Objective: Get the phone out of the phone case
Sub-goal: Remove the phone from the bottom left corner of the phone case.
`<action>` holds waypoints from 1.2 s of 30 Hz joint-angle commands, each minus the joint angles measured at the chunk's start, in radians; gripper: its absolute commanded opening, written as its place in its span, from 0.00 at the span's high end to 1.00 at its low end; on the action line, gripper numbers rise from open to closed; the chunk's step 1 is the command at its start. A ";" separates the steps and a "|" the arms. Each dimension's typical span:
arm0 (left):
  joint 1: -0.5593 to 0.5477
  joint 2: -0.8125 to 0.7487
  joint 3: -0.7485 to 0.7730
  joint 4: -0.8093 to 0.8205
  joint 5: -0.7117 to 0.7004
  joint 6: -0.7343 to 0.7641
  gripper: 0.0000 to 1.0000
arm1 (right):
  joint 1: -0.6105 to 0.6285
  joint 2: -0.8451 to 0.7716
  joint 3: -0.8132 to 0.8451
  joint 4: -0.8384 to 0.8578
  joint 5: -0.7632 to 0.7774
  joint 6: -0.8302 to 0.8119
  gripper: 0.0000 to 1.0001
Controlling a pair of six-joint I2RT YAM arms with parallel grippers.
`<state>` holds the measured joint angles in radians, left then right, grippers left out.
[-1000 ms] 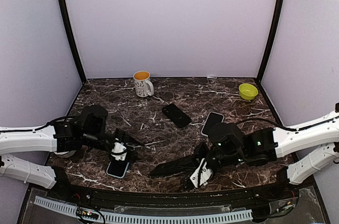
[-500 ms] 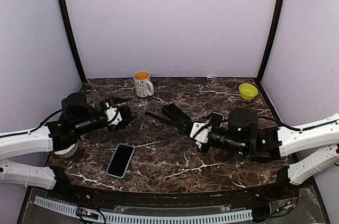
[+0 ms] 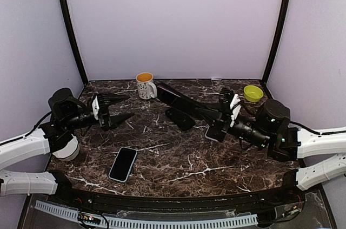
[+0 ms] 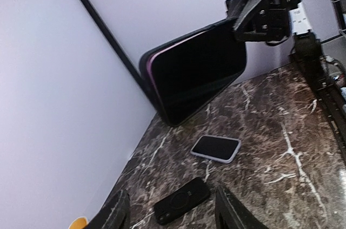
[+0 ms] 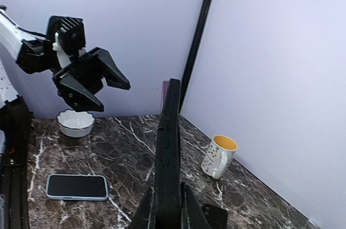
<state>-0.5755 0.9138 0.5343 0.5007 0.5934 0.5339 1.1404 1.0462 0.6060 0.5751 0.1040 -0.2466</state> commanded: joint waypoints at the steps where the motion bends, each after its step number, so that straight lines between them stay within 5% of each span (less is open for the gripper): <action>1: 0.006 -0.022 0.014 0.003 0.293 -0.063 0.44 | -0.008 -0.072 0.009 0.065 -0.246 0.086 1.00; 7: 0.006 -0.018 0.011 0.021 0.478 -0.069 0.44 | -0.018 -0.101 -0.020 0.125 -0.432 0.169 1.00; 17: 0.003 0.034 0.022 0.087 0.695 -0.182 0.52 | -0.018 -0.034 -0.007 0.156 -0.527 0.136 1.00; 36: -0.096 0.058 0.033 -0.028 0.655 -0.104 0.58 | -0.018 0.058 0.100 0.105 -0.649 0.109 1.00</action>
<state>-0.6609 0.9684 0.5404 0.4992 1.2167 0.4149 1.1290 1.1080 0.6453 0.5823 -0.5079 -0.1303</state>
